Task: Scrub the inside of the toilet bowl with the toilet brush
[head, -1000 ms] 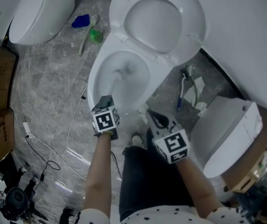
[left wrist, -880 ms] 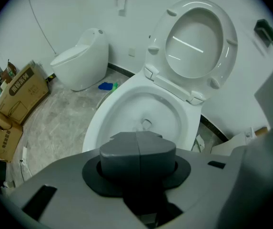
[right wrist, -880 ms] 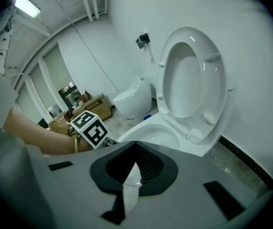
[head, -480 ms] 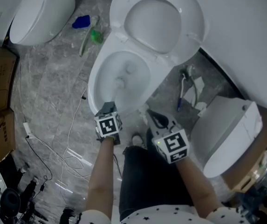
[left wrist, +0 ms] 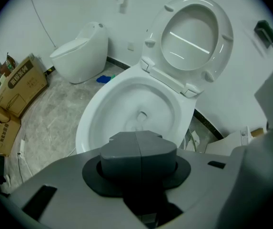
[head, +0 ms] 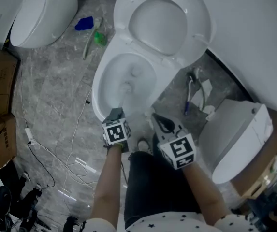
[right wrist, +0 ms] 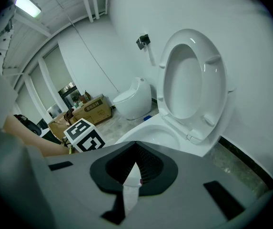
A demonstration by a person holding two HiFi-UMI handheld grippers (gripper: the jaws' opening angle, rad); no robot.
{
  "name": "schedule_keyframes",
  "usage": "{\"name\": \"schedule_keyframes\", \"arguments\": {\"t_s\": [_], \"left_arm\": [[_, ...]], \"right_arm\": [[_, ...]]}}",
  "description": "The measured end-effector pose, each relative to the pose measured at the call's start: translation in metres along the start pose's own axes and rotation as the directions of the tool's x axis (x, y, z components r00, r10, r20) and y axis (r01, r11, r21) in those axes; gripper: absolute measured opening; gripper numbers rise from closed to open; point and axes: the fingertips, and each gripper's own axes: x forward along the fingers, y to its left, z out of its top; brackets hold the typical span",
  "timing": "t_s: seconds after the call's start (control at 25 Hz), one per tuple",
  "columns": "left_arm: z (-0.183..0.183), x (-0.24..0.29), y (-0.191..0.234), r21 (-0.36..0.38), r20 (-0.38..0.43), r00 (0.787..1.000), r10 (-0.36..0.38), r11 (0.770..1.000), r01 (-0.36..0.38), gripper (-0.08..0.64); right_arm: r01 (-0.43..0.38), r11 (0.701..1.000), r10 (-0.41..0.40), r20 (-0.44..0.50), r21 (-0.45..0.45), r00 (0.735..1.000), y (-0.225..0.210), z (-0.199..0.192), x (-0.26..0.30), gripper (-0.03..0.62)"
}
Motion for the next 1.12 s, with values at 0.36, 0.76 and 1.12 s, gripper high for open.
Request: {"name": "schedule_keyframes", "arguments": {"t_s": [0.36, 0.76, 1.12], "left_arm": [[0.006, 0.000, -0.019, 0.023, 0.008, 0.999, -0.036, 0.999, 0.036, 0.153], [0.021, 0.005, -0.039, 0.033, 0.025, 0.997, -0.073, 0.997, 0.072, 0.153], [0.033, 0.010, -0.053, 0.031, 0.037, 0.995, -0.089, 0.996, 0.088, 0.153]], "right_arm": [[0.003, 1.000, -0.003, 0.000, 0.007, 1.000, 0.001, -0.002, 0.000, 0.006], [0.003, 1.000, -0.003, -0.005, 0.009, 1.000, 0.000, -0.004, 0.002, 0.007], [0.002, 1.000, -0.002, -0.009, 0.014, 1.000, -0.004, -0.008, 0.002, 0.006]]}}
